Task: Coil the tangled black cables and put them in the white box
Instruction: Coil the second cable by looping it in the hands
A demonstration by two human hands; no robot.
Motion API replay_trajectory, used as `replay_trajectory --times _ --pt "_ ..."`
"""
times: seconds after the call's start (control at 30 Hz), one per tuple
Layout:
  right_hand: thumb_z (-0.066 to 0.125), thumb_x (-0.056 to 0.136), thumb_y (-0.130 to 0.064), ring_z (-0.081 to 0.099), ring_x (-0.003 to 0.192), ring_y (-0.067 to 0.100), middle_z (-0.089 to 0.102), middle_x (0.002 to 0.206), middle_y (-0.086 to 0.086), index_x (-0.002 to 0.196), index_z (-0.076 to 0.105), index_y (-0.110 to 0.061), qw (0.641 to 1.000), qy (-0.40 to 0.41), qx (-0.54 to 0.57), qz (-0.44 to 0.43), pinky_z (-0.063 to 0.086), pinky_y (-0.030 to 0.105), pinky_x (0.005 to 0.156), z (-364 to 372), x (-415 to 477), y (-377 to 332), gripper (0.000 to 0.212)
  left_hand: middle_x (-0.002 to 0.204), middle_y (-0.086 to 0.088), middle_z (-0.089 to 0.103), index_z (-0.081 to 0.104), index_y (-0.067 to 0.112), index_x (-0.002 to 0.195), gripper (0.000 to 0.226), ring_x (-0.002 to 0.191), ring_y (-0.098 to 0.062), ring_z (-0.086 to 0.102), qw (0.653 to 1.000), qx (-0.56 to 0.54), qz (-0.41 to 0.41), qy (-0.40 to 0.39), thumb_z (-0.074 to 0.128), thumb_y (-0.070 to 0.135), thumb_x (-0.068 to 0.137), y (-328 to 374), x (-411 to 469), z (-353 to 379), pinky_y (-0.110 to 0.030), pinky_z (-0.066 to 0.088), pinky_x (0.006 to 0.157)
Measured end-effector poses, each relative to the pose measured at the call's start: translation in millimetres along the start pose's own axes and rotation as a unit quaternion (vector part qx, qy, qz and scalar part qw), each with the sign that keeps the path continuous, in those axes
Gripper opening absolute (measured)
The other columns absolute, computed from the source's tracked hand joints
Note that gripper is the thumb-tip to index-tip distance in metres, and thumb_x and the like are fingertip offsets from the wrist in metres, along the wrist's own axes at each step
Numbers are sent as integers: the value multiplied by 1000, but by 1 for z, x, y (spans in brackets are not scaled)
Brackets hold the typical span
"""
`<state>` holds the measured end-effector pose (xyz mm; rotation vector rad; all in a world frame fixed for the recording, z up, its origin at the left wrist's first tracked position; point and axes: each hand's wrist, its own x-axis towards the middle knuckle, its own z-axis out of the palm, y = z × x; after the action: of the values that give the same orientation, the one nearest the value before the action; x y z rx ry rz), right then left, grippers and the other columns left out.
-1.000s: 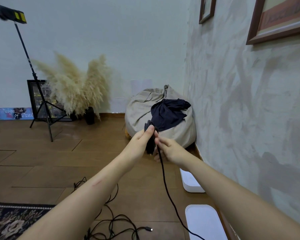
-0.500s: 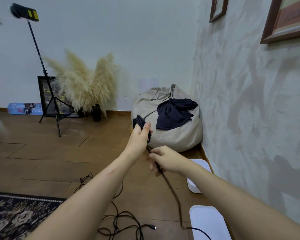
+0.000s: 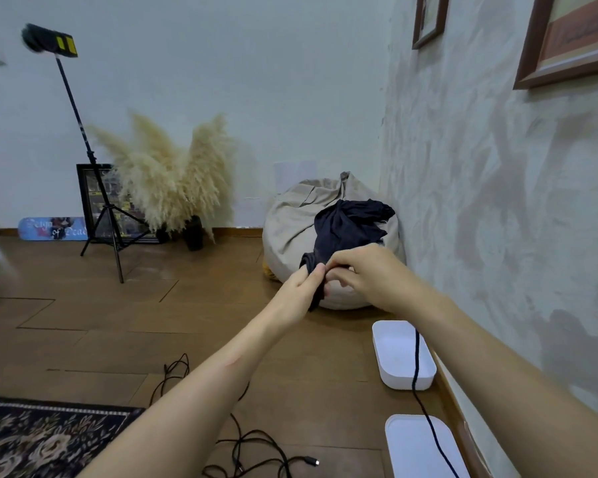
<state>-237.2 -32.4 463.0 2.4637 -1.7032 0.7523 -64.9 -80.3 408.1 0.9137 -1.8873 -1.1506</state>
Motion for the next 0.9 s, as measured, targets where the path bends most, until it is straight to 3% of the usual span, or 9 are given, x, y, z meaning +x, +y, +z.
replay_trajectory --times 0.1,0.17,0.2,0.27,0.37,0.5,0.6,0.73,0.9 --pt "65 95 -29 65 80 10 73 82 -11 97 76 -28 998 43 33 -28 51 39 76 -5 -1 0 11 90 2 67 65 17 104 52 85 -9 62 999 -19 17 -39 35 59 106 18 -11 -3 -20 46 84" --pt "74 88 -35 62 76 9 70 78 -13 88 72 -27 997 59 47 -24 49 35 72 -6 -1 1 8 85 19 62 58 23 99 24 81 4 56 997 22 33 -70 46 41 108 21 -19 -5 -14 43 79" --pt "79 81 -40 60 74 8 68 75 -13 82 67 -26 997 60 56 -7 46 31 69 -6 0 2 19 81 27 61 54 29 98 12 78 10 55 995 45 41 -83 50 33 108 19 -22 -5 -10 42 77" --pt "83 74 -47 56 70 12 63 70 -8 76 59 -24 995 49 82 27 40 28 63 -3 0 4 33 76 36 59 50 36 97 14 75 13 54 993 66 49 -86 51 27 108 14 -26 -4 -8 41 72" --pt "78 86 -42 53 70 16 62 75 0 86 65 -23 986 -4 158 44 41 32 66 5 1 10 22 74 29 57 54 37 97 11 71 8 52 998 45 35 -33 52 34 107 6 -25 -4 -14 40 70" --pt "62 101 -31 53 70 5 62 75 -9 96 70 -27 985 -60 155 40 41 30 71 8 -2 14 10 75 22 57 55 34 90 18 70 3 50 997 30 24 68 53 21 102 -4 -21 -5 -20 39 69" --pt "64 99 -28 61 83 4 70 87 -13 101 75 -28 988 -5 155 22 47 28 77 7 0 11 11 82 12 52 56 26 94 5 75 -8 47 997 56 -4 47 53 27 98 -8 -23 -1 -30 39 72" --pt "74 90 -27 64 84 15 70 83 -7 90 68 -32 980 57 190 27 52 39 80 9 4 10 7 87 4 55 57 17 100 21 78 -12 49 997 71 -7 7 49 36 95 -3 -25 1 -34 42 77" --pt "78 88 -26 59 70 1 68 76 -11 85 73 -32 969 65 234 44 42 22 70 15 2 17 9 91 -1 59 59 11 100 37 82 -14 52 996 73 -5 -56 46 46 94 3 -27 1 -35 42 80"
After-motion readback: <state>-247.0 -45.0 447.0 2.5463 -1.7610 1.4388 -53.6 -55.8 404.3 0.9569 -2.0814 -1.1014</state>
